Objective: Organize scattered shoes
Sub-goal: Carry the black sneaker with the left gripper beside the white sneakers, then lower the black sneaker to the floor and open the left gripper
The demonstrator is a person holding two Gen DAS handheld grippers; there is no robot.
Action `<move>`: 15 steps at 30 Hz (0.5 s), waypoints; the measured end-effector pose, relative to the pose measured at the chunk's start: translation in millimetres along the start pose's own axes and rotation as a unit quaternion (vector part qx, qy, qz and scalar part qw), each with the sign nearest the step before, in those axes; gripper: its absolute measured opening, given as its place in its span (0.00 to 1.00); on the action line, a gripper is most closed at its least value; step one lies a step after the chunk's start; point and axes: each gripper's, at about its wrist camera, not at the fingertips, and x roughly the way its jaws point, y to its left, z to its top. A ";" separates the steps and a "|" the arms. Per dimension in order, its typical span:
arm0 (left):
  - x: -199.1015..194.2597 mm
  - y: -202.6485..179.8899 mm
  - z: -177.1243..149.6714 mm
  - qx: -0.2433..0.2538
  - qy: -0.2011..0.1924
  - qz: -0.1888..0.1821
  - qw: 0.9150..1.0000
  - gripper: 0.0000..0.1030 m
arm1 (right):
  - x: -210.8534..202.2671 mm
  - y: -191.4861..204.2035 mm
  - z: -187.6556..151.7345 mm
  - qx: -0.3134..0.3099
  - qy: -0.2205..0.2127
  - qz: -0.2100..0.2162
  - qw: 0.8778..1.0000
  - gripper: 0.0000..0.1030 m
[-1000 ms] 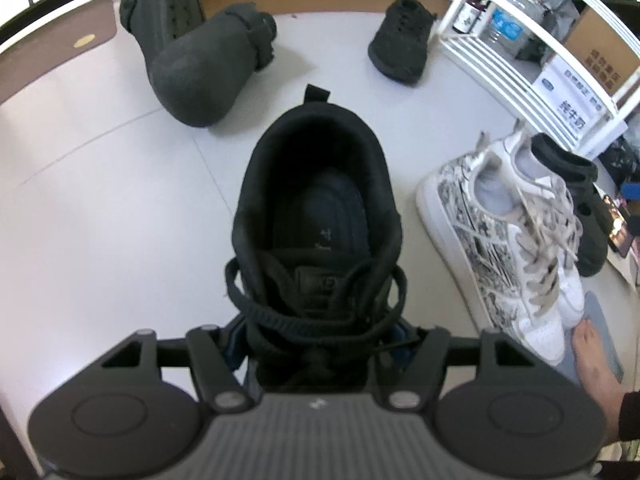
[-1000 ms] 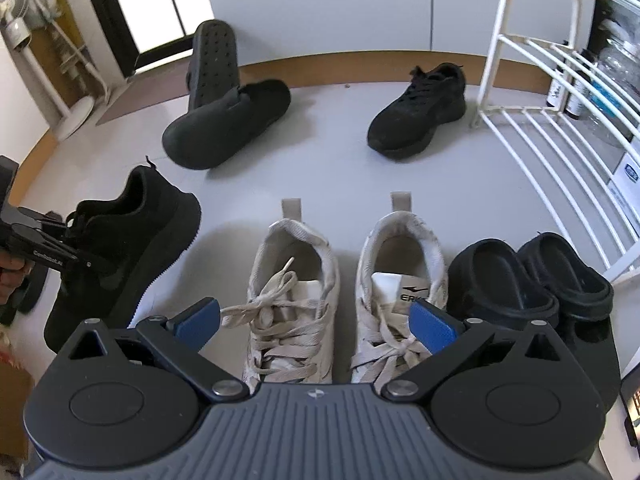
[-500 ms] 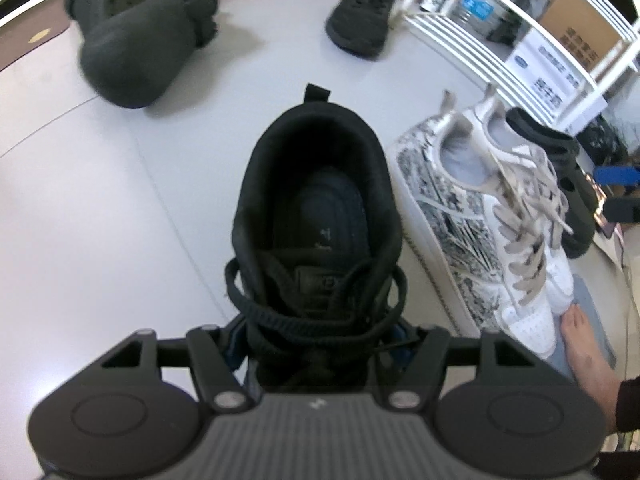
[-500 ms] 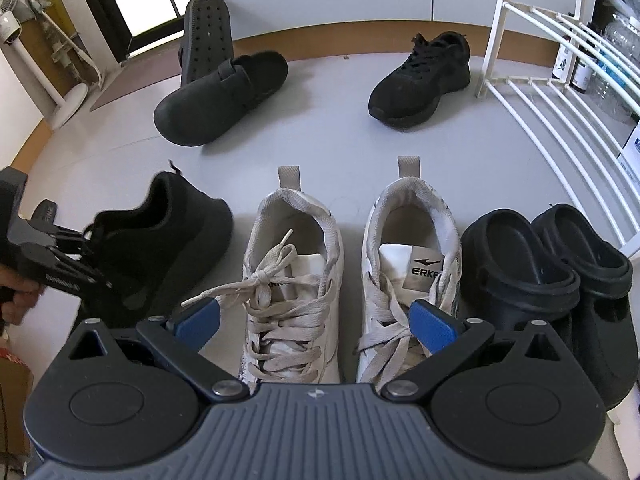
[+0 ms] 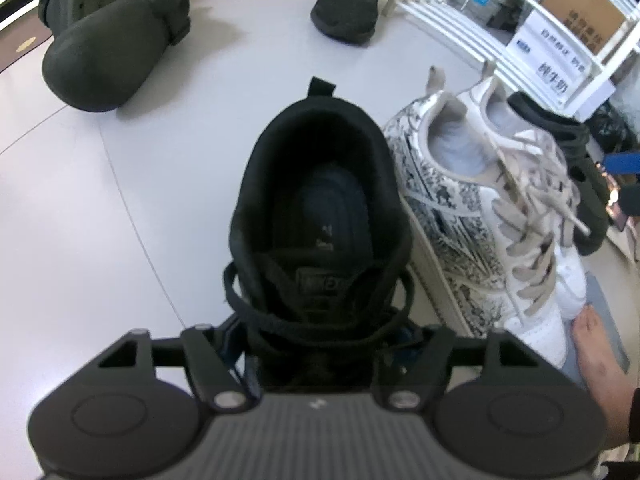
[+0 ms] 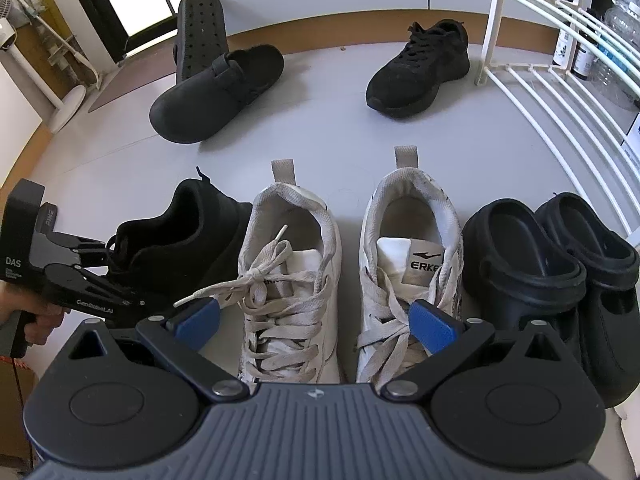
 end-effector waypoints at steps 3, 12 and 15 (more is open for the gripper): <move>1.4 -11.6 1.9 0.014 0.014 0.026 0.999 0.78 | -1.2 -0.7 0.0 0.000 0.000 -0.005 1.000 1.00; -14.3 -18.5 8.3 0.009 0.044 0.048 0.998 0.81 | -15.0 2.4 11.8 -0.017 -0.003 -0.006 1.000 1.00; -33.5 -21.8 12.9 0.008 0.038 0.053 0.998 0.84 | -20.4 6.2 14.5 -0.029 0.004 -0.002 1.000 1.00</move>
